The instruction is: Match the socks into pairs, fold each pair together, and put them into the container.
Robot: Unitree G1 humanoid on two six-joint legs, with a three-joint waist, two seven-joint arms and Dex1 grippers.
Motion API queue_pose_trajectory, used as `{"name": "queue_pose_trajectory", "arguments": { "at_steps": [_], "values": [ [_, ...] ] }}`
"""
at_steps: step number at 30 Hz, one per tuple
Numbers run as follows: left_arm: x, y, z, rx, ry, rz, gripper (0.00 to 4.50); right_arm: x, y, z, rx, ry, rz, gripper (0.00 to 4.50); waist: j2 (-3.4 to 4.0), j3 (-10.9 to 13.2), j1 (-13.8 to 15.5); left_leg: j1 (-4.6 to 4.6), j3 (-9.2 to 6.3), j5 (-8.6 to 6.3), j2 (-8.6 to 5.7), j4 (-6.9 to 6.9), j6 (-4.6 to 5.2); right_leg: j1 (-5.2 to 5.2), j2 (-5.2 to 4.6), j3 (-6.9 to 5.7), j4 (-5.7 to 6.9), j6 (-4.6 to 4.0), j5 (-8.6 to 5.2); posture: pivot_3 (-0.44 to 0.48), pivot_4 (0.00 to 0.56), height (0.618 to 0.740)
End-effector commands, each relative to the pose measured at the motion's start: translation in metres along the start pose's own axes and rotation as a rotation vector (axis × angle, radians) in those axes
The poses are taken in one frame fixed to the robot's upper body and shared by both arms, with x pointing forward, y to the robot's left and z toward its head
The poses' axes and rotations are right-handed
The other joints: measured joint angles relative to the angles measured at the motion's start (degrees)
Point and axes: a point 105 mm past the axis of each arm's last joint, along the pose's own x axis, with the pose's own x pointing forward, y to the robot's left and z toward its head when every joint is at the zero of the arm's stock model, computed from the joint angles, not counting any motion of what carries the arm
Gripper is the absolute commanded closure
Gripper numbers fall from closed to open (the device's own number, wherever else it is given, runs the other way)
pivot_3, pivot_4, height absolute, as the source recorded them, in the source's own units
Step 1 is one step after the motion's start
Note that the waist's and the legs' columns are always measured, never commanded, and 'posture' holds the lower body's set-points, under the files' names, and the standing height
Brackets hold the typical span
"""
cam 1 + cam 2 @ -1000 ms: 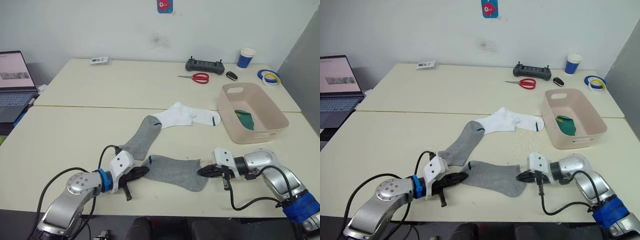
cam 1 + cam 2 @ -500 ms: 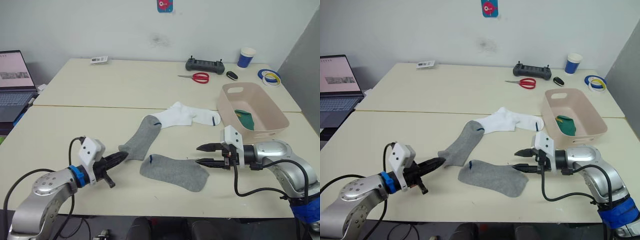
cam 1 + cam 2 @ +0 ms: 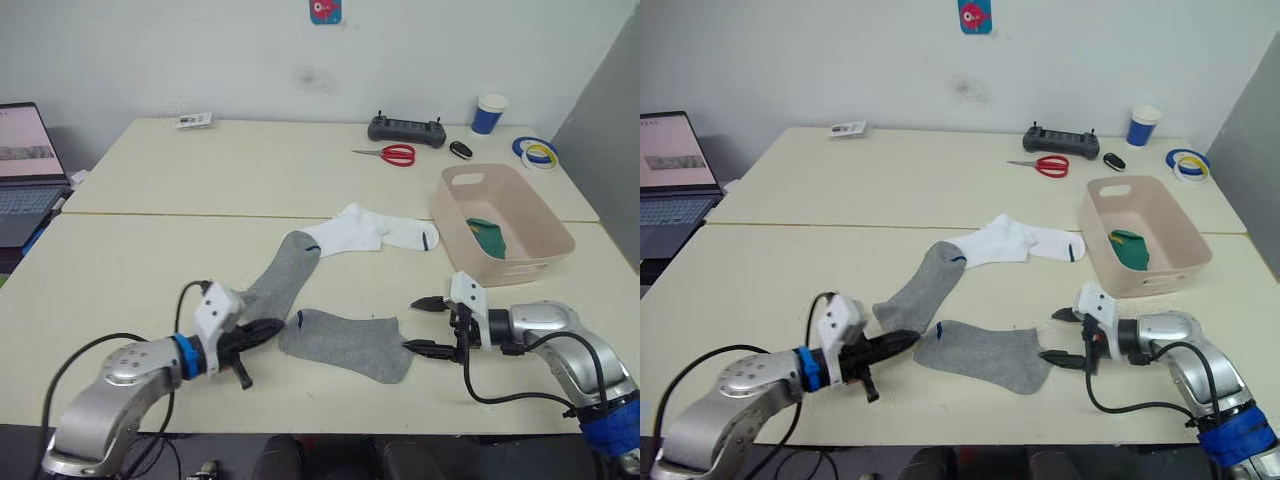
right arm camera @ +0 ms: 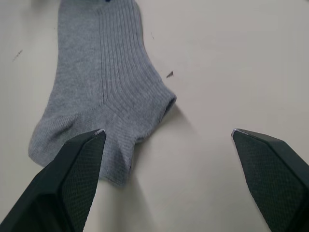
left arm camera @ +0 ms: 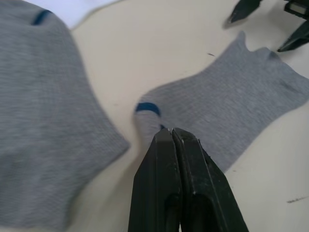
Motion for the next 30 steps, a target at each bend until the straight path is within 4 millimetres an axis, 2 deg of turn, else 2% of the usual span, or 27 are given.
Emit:
{"name": "queue_pose_trajectory", "arguments": {
  "at_steps": [1, 3, 6, 17, 25, 30],
  "values": [
    [0.004, -0.001, 0.001, 0.030, 0.018, -0.002, 4.50, 0.007, -0.002, 0.009, -0.015, -0.037, 0.006, 0.02, 0.00, 0.0, -0.1, 0.02, -0.02, 0.00, 0.01, 0.00, 0.00, 0.00, 0.01, 0.00, 0.02, 0.00, 0.00, 0.000, 0.150, 0.740],
    [0.008, 0.002, 0.000, 0.031, 0.018, 0.004, 4.50, 0.013, -0.003, 0.011, -0.002, -0.046, 0.020, 0.02, 0.00, 0.0, -0.1, 0.05, -0.02, 0.00, 0.01, 0.00, 0.00, 0.02, 0.04, -0.01, 0.06, 0.00, 0.00, 0.000, 0.150, 0.740],
    [0.010, 0.003, 0.001, 0.028, 0.007, 0.014, 4.50, 0.020, -0.002, 0.012, 0.005, -0.053, 0.047, 0.65, 0.00, 0.0, 0.0, 0.05, 0.00, 0.00, -0.03, 0.01, 0.00, 0.02, 0.06, -0.02, 0.06, -0.03, 0.02, 0.000, 0.150, 0.740],
    [0.006, -0.004, 0.005, -0.005, -0.033, 0.033, 4.50, 0.025, 0.000, 0.017, 0.001, -0.068, 0.081, 4.49, 0.00, 0.0, 0.0, -0.02, -0.06, 0.00, -0.02, 0.00, 0.00, 0.01, 0.01, -0.01, 0.01, -0.02, 0.01, 0.000, 0.150, 0.740],
    [-0.004, 0.005, 0.001, -0.021, -0.010, 0.081, 4.50, 0.028, 0.003, 0.022, -0.035, -0.065, 0.104, 4.49, 0.00, 0.0, 0.0, 0.00, -0.02, 0.00, -0.03, 0.02, 0.00, 0.01, 0.02, -0.02, 0.03, -0.02, 0.01, 0.000, 0.150, 0.740],
    [-0.007, -0.002, 0.001, -0.038, -0.015, 0.063, 4.50, 0.032, 0.002, 0.026, -0.142, -0.019, 0.141, 4.49, 0.01, 0.0, -0.1, 0.00, -0.02, 0.00, -0.01, 0.01, 0.00, -0.01, 0.02, -0.02, 0.02, -0.02, 0.01, 0.000, 0.150, 0.740]
  ]
}}
